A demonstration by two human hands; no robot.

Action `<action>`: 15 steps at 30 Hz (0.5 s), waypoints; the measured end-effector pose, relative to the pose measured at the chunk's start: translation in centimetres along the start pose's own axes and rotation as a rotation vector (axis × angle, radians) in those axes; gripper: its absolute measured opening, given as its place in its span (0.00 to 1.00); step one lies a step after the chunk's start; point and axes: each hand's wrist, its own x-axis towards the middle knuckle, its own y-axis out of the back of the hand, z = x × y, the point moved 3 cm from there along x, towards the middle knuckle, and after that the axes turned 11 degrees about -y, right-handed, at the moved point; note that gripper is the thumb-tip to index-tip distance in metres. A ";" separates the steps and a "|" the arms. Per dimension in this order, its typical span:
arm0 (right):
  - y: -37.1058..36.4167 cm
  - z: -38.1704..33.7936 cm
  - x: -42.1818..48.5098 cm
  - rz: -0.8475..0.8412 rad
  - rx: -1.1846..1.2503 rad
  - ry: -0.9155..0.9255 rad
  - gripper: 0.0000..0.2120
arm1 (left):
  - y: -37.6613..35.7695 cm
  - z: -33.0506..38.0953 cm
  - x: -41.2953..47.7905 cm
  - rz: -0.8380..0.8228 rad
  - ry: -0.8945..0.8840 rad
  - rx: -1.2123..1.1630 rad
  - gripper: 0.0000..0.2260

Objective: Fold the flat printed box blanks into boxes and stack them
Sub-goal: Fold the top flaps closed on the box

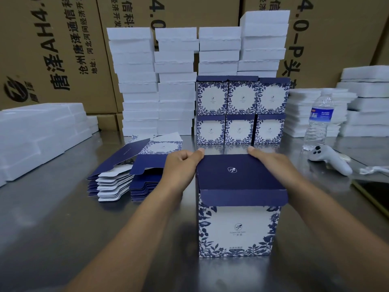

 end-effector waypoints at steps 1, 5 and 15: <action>0.0 0.0 -0.1 0.003 -0.003 0.004 0.15 | 0.0 0.0 0.0 0.005 -0.009 0.003 0.12; -0.1 -0.4 0.0 0.013 -0.043 0.035 0.19 | -0.1 0.2 0.0 0.041 -0.047 0.058 0.13; 0.2 -0.7 -1.5 0.003 -0.062 0.236 0.04 | 0.1 0.2 0.0 0.021 -0.036 0.035 0.15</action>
